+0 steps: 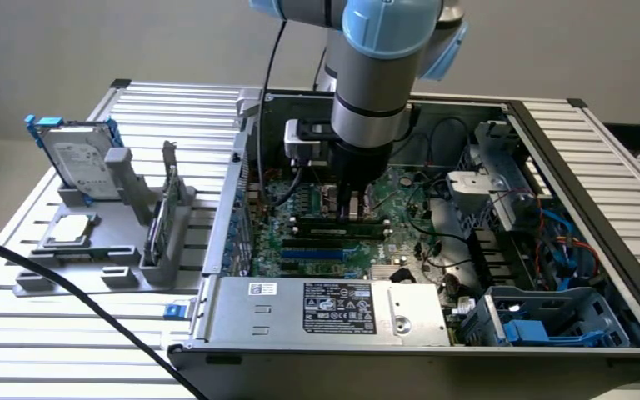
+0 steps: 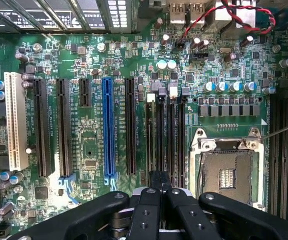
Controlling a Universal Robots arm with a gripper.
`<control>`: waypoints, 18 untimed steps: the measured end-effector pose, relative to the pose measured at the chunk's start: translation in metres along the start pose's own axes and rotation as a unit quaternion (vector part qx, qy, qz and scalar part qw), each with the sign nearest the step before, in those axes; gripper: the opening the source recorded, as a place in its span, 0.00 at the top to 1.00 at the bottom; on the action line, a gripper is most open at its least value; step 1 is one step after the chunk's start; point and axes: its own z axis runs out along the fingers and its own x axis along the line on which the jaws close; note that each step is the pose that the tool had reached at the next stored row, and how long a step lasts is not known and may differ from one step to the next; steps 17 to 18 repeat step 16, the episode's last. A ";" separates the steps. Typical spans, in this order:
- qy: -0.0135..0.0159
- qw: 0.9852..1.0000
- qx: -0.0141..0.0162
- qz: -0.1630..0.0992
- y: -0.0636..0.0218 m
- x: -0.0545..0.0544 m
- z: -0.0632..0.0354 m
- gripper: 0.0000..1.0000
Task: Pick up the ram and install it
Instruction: 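Press down the ram until it locks into place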
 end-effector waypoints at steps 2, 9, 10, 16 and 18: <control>-0.001 1.000 0.000 0.000 0.0000 0.000 -0.0018 0.89; 0.000 1.000 0.000 0.000 0.0008 -0.002 -0.0281 0.89; 0.000 1.000 0.000 0.000 0.0009 -0.002 -0.0292 0.89; 0.000 1.000 0.000 0.000 0.0009 -0.002 -0.0291 0.89; 0.000 1.000 0.000 0.000 0.0009 -0.002 -0.0291 0.89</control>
